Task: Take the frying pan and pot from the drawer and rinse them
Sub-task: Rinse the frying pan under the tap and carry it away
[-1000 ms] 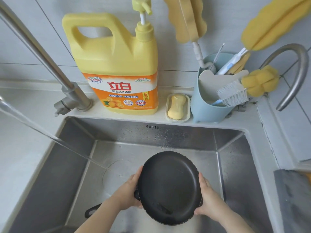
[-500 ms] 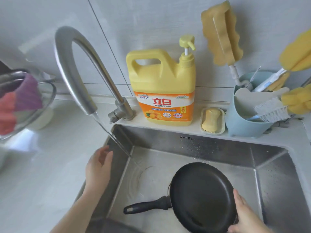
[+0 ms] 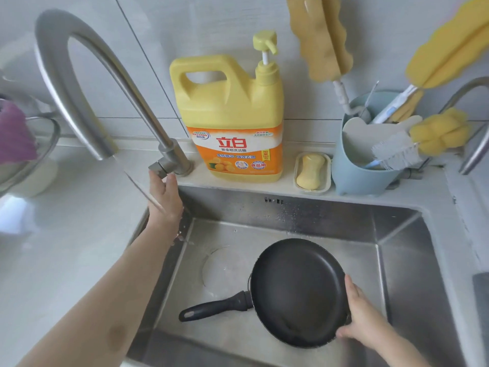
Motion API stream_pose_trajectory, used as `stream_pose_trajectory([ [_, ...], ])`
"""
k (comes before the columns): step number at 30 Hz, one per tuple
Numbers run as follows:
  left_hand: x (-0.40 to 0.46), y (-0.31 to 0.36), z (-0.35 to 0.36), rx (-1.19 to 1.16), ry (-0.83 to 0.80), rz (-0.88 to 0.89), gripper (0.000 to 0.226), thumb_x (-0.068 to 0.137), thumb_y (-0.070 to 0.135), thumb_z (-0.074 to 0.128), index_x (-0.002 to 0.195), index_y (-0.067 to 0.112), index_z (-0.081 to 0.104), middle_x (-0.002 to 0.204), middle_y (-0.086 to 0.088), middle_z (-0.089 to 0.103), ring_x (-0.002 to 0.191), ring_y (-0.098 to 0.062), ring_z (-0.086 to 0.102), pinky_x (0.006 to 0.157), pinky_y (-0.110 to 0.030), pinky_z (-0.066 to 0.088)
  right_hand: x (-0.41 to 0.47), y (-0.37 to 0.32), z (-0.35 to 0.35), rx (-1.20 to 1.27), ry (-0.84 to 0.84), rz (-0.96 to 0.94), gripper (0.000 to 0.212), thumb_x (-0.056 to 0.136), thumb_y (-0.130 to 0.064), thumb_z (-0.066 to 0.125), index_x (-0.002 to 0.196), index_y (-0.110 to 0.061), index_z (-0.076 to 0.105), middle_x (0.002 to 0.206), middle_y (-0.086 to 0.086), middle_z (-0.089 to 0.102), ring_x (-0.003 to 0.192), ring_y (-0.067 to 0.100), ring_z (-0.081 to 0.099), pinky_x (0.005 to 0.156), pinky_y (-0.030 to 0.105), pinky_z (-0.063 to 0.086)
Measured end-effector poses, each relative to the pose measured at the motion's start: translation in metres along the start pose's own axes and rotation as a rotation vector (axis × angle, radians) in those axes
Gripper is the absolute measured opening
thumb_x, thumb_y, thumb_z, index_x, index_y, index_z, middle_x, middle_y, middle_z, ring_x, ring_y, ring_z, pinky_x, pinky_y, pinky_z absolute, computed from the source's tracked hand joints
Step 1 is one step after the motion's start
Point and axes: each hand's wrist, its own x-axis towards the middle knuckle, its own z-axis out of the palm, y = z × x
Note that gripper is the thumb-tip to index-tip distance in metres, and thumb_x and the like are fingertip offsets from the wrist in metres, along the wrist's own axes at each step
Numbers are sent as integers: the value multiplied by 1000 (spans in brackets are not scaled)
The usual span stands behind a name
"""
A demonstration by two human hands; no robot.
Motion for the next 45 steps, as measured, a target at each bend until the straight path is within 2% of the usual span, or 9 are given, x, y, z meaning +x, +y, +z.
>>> stream_pose_trajectory([
  [4, 6, -19, -6, 115, -79, 8, 45, 97, 43, 36, 136, 22, 33, 112, -14, 54, 105, -48, 52, 83, -52, 51, -2, 1, 0, 1, 13, -21, 143, 66, -27, 88, 151, -22, -26, 162, -6, 3, 133, 12, 41, 102, 20, 41],
  [6, 7, -34, -9, 200, -98, 22, 61, 93, 50, 42, 144, 24, 23, 143, -18, 42, 129, -46, 41, 103, -61, 40, -2, 2, -1, -2, 12, -27, 143, 65, -28, 88, 151, -23, -26, 161, -7, 4, 132, 12, 40, 102, 21, 41],
  [8, -14, -47, -1, 215, -148, 77, 72, 94, 39, 53, 153, 26, 12, 159, -8, 25, 145, -29, 27, 116, -53, 29, -2, 2, -2, 1, 19, -31, 143, 65, -30, 88, 151, -24, -25, 161, -8, 5, 132, 12, 41, 102, 21, 42],
  [13, -110, -111, 38, 539, -741, 122, 94, 89, 26, 70, 156, 19, 4, 163, 2, 7, 149, -13, 11, 120, -25, 11, -1, 4, 0, 15, 21, -27, 145, 59, -31, 90, 152, -32, -22, 160, -9, 15, 126, 11, 48, 98, 25, 46],
  [17, -138, -160, 58, 782, -1045, 1, 120, 78, 41, 78, 155, 22, -12, 163, 3, 0, 150, -20, 9, 120, -36, 20, -2, 4, 1, 27, 18, -3, 142, 63, -29, 88, 151, -30, -24, 156, -7, 21, 106, 7, 50, 85, 20, 45],
  [24, -125, -184, 68, 968, -1076, 47, 140, 64, 41, 86, 151, 29, -23, 149, -1, 31, 131, -24, 41, 104, -37, 40, 1, 8, -1, 85, 0, -55, 148, 60, -25, 90, 147, -40, -29, 158, -11, 13, 129, 12, 43, 94, 19, 43],
  [30, -128, -191, 73, 823, -1107, 28, 146, 58, 30, 90, 147, 45, -24, 126, 4, 38, 102, -17, 60, 90, -34, 51, 1, 8, -1, 154, -21, -67, 151, 58, -23, 92, 146, -42, -29, 159, -19, 4, 143, 11, 26, 106, 22, 36],
  [39, -126, -176, 62, 681, -1168, -50, 139, 61, 13, 84, 147, 46, -19, 84, 12, 53, 69, -2, 53, 74, -19, 44, -9, -4, -7, 209, -42, -55, 150, 53, -24, 92, 146, -50, -23, 156, -24, 7, 143, 8, 25, 109, 27, 38],
  [45, -108, -129, 24, 568, -1178, -60, 138, 64, 13, 83, 144, 54, -21, 114, -6, 63, 87, -18, 66, 93, -31, 51, -44, -36, -35, 276, -17, -132, 147, 44, -29, 88, 142, -64, -16, 149, -24, 23, 127, 10, 48, 92, 26, 54],
])
